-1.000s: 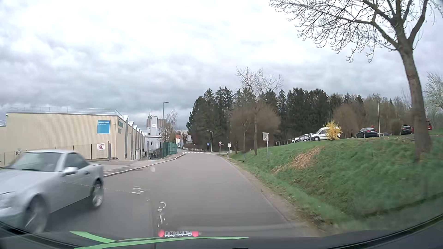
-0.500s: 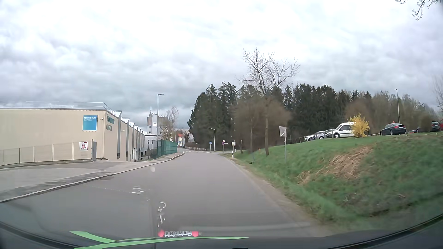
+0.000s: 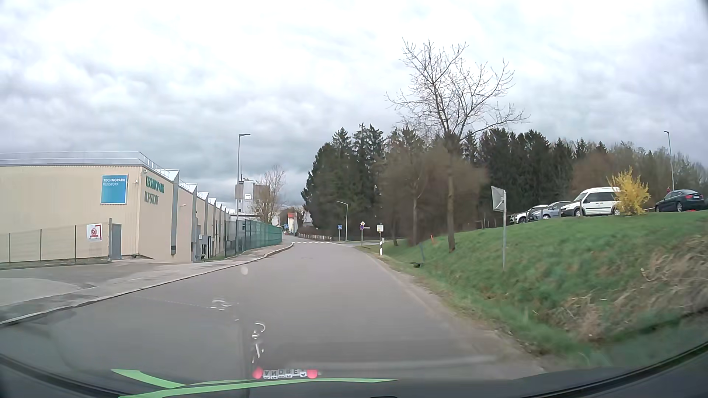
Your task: Follow the waypoints while adhering to traffic rules and regulations
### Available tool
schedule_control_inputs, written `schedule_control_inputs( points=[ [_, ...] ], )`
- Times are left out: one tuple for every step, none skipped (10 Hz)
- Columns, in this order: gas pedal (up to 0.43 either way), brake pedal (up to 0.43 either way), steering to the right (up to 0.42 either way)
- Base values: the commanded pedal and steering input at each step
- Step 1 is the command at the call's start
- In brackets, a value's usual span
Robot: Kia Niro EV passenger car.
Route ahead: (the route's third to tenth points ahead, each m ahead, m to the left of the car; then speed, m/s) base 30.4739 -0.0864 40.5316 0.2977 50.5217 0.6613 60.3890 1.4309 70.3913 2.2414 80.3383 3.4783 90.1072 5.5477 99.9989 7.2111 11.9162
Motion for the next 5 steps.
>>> schedule_control_inputs(
  points=[
    [0.067, 0.0, -0.005],
    [0.059, 0.0, -0.005],
    [0.059, 0.0, -0.005],
    [0.059, 0.0, -0.005],
    [0.047, 0.0, -0.004]
  ],
)
